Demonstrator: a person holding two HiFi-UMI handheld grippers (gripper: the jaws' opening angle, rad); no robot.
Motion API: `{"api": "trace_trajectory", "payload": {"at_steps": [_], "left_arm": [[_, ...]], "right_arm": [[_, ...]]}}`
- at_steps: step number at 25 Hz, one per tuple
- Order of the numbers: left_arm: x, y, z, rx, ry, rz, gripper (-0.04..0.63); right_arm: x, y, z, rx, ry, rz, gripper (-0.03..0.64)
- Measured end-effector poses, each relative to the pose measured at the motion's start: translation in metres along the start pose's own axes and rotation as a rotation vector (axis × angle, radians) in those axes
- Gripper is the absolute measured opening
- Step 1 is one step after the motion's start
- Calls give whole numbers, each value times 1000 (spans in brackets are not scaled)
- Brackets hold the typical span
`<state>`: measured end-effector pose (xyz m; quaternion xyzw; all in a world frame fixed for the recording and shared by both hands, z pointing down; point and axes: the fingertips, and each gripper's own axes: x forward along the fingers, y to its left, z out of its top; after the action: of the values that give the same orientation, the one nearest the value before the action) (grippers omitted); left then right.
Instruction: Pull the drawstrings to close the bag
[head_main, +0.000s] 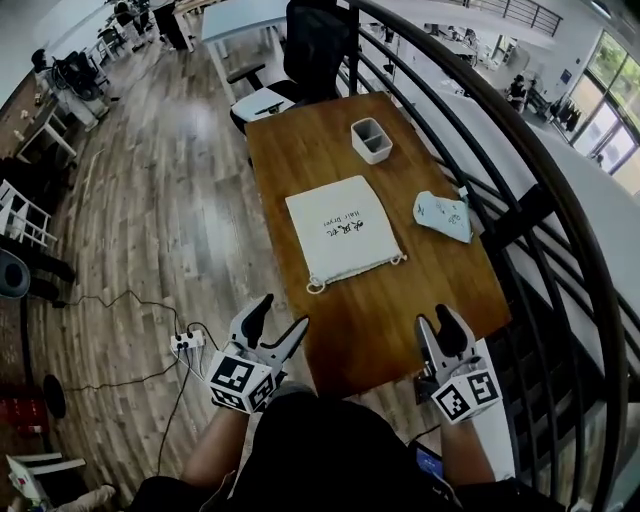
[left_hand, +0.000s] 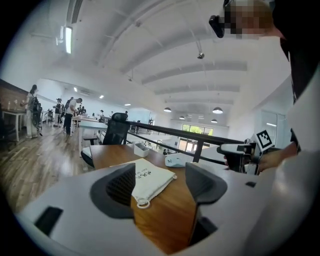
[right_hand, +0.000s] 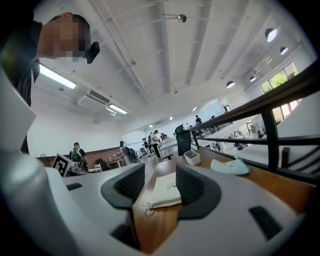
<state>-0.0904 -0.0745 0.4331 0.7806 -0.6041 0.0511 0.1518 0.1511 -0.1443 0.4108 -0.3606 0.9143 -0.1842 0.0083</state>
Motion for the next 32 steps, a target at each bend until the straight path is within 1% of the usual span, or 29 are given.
{"api": "trace_trajectory", "payload": {"at_steps": [3,6,10,12,17,19,20,22,25,28,29,32], "left_arm": [[14,-7,-21,13,75,-14,309],[35,-6,-46,30,149,-28,286],[68,-5,-86,130,291,-58,262],[85,-3,-108,159,371,-78,264],[119,7,-147,186,483,-101,264],[126,9,-157,167,521,-105,262],[130,11,-161,150,541,-103,259],[138,16,-172,142,593,-91,256],[145,26,-185,174,668,-71,248],[146,35,-186,208,701,-44,184],[146,38,-186,210,707,-35,144],[142,45,-186,188,718,-27,74]], "right_arm": [[-3,-12,-9,41,21,-15,190],[1,-16,-19,61,42,-19,189],[1,-15,-31,69,83,-21,189],[-4,-16,-36,77,104,-38,178],[-14,-27,-43,101,119,-117,165],[-16,-28,-44,109,117,-146,133],[-15,-27,-45,117,113,-157,127],[-9,-23,-45,128,106,-165,127],[4,-11,-42,131,99,-152,124],[9,-2,-40,128,97,-147,118],[9,-2,-40,128,99,-150,118],[8,-2,-45,137,105,-162,109]]}}
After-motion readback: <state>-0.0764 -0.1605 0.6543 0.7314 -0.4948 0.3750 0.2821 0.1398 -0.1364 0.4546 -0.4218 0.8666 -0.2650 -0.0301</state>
